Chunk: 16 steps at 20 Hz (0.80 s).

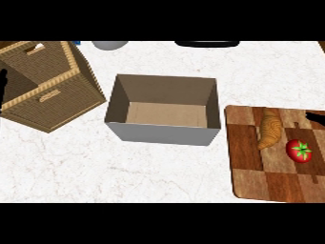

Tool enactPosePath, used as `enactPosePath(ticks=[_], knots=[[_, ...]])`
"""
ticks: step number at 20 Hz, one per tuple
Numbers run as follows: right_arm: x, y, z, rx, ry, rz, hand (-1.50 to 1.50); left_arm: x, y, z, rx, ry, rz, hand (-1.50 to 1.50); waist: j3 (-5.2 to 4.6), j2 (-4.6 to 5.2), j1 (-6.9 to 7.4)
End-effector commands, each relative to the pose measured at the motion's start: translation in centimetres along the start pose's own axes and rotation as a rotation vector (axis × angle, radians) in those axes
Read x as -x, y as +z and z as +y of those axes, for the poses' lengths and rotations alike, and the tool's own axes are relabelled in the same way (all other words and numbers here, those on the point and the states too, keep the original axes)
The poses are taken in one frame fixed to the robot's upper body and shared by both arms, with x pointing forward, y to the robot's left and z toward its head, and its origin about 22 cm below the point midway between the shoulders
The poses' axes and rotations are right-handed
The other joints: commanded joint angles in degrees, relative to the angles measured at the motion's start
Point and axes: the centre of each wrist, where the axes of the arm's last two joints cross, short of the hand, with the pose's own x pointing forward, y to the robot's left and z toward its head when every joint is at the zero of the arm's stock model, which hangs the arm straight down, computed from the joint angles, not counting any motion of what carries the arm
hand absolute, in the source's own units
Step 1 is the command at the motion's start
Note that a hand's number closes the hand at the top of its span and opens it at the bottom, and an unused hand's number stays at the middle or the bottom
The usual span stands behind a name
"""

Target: Pick the tomato from the cutting board and place it in the cardboard box

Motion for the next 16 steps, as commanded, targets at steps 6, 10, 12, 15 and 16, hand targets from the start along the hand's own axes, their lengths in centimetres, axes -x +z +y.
enactPosePath(ticks=[6, 10, 12, 15, 16], knots=[[-1.0, -3.2, -0.6, -0.044, 0.041, 0.017, -1.50, 3.6, 2.2, -1.6, 0.066, 0.023, 0.172, 0.00, -1.15, 0.80, -0.90], [-1.0, -4.1, 0.3, -0.067, 0.036, 0.019, -1.50, 4.2, 2.5, -1.4, 0.063, 0.023, 0.174, 0.00, -1.16, 0.79, -1.11], [-1.2, -4.0, 0.3, -0.067, 0.030, -0.003, -1.50, 4.6, 3.5, -1.4, 0.076, 0.020, 0.187, 0.00, -1.19, 0.54, -1.36], [-0.9, -3.9, 2.1, -0.081, 0.014, -0.038, -1.50, 4.2, 3.0, -0.6, 0.059, 0.010, 0.188, 0.00, -1.15, 0.51, -1.65], [-1.8, -5.5, 2.1, -0.063, -0.003, -0.065, -1.50, 3.5, 1.9, -1.0, 0.056, 0.011, 0.191, 0.00, -1.14, 0.70, -1.82]])
